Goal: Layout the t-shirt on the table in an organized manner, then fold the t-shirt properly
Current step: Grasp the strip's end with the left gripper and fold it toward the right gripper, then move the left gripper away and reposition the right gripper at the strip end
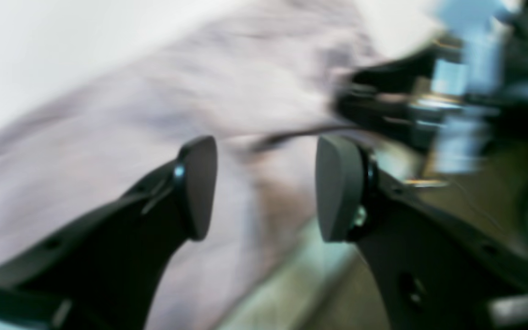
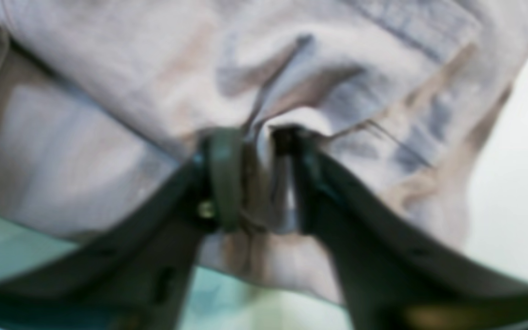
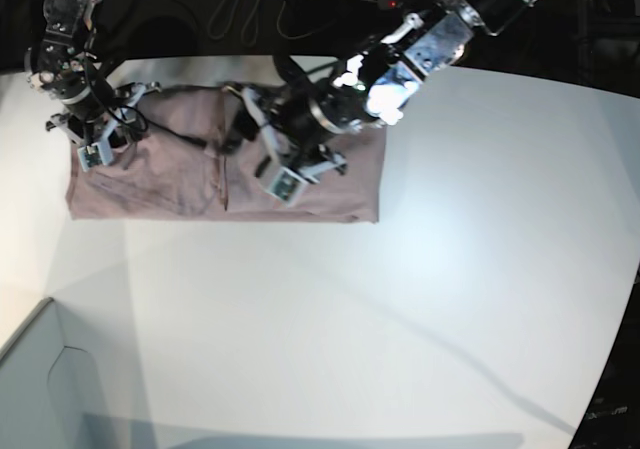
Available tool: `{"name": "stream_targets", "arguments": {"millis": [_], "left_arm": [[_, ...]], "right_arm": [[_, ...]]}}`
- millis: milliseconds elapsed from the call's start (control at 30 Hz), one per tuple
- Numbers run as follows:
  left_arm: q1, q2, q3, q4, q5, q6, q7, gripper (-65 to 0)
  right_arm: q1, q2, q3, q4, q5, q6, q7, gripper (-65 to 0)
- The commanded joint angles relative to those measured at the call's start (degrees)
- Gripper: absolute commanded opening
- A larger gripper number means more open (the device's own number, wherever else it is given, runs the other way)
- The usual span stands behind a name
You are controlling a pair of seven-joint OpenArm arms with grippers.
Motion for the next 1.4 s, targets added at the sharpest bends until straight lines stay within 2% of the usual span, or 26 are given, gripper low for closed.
{"name": "stream_targets", "arguments": {"millis": [0,67,167,400,567,733,1067,1133,1200,1267,1367], "left_arm": [[0.9,-1.1,-2.3,2.2,0.0,-0.3,-1.0,-31.7],[3.7,-3.3,-7.5,4.6,0.0,-0.3,-1.0,-31.7],[7.7,-5.9,-15.7,7.1,0.0,-0.3,-1.0,-31.6],[13.8,-5.8,-32.7,7.6,0.0,-0.4,-1.0,-31.6],[14.7,-5.8,-36.1,7.5,0.0,-0.4,-1.0,-31.6],[14.5,-5.8,-36.1,7.5,0.0,-0.4,-1.0,-31.6],[14.2,-5.7,-36.1,7.4,0.0,-0.4,-1.0,-31.6],[14.2,-5.7,-36.1,7.4,0.0,-0.4,-1.0,-31.6],[14.2,-5.7,-36.2,7.4,0.0,-0.4,-1.0,-31.6],[14.2,-5.7,-36.2,7.4,0.0,-0.4,-1.0,-31.6],[14.4,-5.8,-36.2,7.4,0.0,-0.4,-1.0,-31.6]], "right_arm": [[0.3,0.5,1.7,2.2,0.7,0.0,1.3,-35.5],[0.3,-0.5,3.6,4.1,0.7,0.0,1.3,-29.2],[0.9,-1.3,6.5,5.5,0.7,0.0,1.3,-24.8],[6.4,-1.1,10.5,-0.5,0.7,0.0,1.3,-24.2],[9.4,1.5,11.2,-7.5,0.6,0.0,1.3,-24.3],[11.1,3.9,10.9,-14.4,0.6,0.0,1.3,-24.3],[10.9,4.3,9.7,-18.4,0.7,0.0,1.3,-25.2],[10.6,4.4,6.4,-18.4,0.7,0.0,1.3,-28.8],[9.5,4.5,3.8,-18.4,0.7,0.0,1.3,-35.2],[9.2,4.5,1.8,-18.5,0.7,0.0,1.3,-44.8],[9.1,4.2,0.2,-18.5,0.7,0.0,1.3,-63.4]]}}
